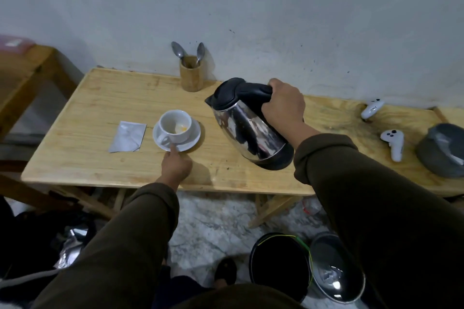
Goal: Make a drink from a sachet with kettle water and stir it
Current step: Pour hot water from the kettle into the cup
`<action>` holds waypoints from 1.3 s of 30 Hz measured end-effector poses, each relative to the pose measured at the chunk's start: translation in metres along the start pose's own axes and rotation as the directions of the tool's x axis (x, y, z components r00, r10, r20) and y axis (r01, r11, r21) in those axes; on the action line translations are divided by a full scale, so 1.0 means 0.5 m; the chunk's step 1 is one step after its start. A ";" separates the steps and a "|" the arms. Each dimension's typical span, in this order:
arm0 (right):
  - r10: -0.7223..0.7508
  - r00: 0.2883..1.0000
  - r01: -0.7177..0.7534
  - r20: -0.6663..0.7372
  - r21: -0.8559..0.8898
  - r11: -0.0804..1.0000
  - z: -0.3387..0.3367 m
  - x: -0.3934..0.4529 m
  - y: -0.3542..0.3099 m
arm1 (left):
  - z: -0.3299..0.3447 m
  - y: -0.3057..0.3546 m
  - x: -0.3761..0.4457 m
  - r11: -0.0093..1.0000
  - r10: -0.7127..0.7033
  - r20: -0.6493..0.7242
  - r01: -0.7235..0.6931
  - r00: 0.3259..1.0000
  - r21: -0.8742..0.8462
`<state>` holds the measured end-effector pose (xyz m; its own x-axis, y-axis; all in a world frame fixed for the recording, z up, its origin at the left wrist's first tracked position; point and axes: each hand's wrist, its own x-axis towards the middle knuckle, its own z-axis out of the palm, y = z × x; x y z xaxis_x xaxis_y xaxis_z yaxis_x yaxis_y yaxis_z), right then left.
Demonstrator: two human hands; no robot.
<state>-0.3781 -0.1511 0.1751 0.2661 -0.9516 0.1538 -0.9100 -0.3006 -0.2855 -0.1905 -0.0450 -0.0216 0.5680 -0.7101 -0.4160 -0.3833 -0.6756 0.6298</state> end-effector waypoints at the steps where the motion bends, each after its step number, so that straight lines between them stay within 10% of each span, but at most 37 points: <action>1: -0.030 0.999 0.030 0.015 -0.022 0.999 0.001 0.004 -0.009 | -0.003 0.000 0.002 1.000 0.000 0.013 0.000 1.000 0.008; 11: -0.224 0.963 0.251 0.148 -0.208 0.945 0.005 0.029 -0.110 | -0.015 0.005 0.007 0.999 -0.041 0.082 0.037 0.996 0.038; 39: -0.236 0.955 0.283 0.179 -0.317 0.905 0.005 0.051 -0.148 | -0.030 0.011 -0.006 0.998 -0.069 0.130 0.069 0.989 0.002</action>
<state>-0.3030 -0.1533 0.1978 0.5256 -0.8495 0.0448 -0.8493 -0.5211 0.0846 -0.1834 -0.0439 -0.0071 0.4935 -0.6819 -0.5400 -0.3447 -0.7233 0.5983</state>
